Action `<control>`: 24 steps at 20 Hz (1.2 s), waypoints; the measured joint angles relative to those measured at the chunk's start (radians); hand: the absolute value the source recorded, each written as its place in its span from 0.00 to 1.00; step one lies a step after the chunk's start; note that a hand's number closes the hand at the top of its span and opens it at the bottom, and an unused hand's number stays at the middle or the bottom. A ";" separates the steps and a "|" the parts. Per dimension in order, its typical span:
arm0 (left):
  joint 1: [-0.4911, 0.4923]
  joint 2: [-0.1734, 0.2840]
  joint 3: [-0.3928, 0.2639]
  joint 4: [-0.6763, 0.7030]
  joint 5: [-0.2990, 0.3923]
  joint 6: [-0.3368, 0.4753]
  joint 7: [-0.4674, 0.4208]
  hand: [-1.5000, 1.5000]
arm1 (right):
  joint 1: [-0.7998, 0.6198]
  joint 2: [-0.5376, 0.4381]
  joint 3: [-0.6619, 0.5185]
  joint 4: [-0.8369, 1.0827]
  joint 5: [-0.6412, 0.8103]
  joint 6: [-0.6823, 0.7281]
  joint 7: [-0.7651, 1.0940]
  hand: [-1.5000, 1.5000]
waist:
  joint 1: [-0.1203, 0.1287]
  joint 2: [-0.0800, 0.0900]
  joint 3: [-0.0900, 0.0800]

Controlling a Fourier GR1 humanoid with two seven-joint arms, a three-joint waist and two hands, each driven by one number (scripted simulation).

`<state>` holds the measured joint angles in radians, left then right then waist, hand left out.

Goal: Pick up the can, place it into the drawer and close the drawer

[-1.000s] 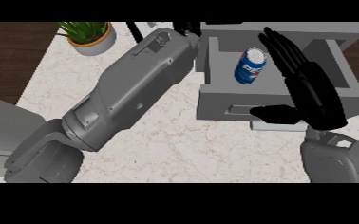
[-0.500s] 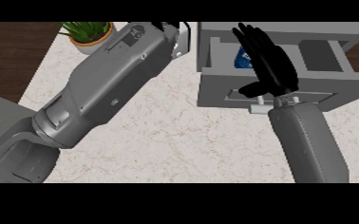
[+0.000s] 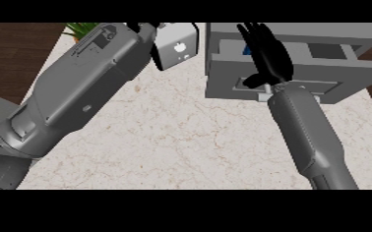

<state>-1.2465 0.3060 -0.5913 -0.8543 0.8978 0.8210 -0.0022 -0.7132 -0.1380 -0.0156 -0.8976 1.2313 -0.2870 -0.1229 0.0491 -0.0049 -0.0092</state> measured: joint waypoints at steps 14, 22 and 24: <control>0.089 0.075 0.011 -0.162 -0.046 0.018 0.065 0.00 | -0.215 -0.026 -0.102 0.389 0.059 -0.288 -0.016 0.00 | 0.023 0.011 -0.001; 0.097 0.117 0.013 -0.229 -0.074 0.025 0.109 0.00 | -0.340 -0.059 -0.159 0.561 0.051 -0.359 -0.015 0.00 | 0.039 0.032 0.012; 0.097 0.129 0.011 -0.253 -0.075 0.027 0.130 0.00 | -0.359 -0.071 -0.164 0.592 0.056 -0.367 -0.013 0.00 | 0.047 0.034 0.013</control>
<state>-1.1496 0.4355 -0.5800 -1.1077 0.8225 0.8482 0.1278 -1.0721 -0.2094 -0.1797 -0.3060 1.2876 -0.6543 -0.1356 0.0958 0.0291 0.0035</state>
